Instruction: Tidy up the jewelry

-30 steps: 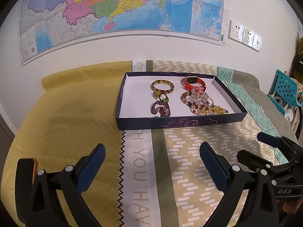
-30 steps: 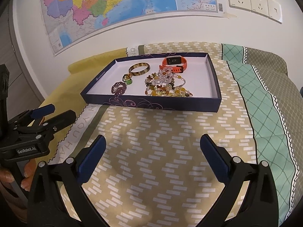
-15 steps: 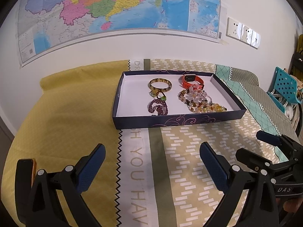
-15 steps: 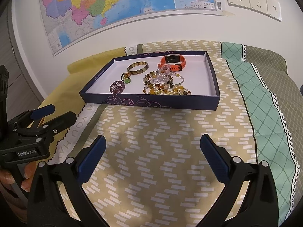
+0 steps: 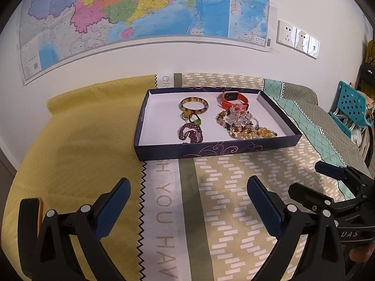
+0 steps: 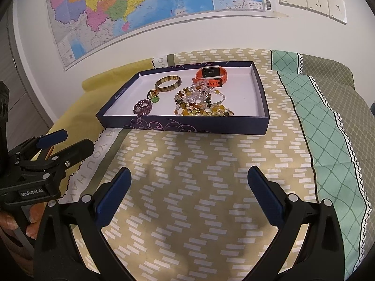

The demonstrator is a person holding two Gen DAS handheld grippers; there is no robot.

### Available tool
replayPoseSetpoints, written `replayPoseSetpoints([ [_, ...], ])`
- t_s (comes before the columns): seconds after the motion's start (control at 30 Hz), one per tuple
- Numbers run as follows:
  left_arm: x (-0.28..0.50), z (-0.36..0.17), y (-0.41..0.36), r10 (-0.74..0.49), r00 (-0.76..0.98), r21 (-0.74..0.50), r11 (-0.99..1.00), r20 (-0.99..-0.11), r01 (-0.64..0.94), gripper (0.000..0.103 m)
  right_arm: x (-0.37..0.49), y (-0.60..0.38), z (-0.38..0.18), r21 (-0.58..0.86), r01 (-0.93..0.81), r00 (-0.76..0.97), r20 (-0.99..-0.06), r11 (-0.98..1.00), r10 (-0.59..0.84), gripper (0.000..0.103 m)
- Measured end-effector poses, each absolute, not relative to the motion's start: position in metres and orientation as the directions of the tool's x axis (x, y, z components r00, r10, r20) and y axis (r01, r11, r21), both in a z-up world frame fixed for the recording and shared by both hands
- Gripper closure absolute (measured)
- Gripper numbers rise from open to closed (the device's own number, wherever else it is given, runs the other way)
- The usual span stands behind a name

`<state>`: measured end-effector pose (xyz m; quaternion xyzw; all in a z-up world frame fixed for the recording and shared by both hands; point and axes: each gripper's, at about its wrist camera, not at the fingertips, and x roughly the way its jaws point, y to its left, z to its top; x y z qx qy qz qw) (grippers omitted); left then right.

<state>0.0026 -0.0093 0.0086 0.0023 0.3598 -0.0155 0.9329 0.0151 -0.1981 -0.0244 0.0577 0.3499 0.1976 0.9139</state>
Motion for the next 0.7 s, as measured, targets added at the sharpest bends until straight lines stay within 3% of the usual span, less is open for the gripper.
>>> replayPoseSetpoints([
  [0.7,0.0033,0.0087,-0.0117,-0.028,0.745,-0.002,0.999,-0.667,0.035,0.007,0.0158,-0.2012,-0.0229,0.242,-0.316,0.681,-0.615,0.917,0.397,0.005],
])
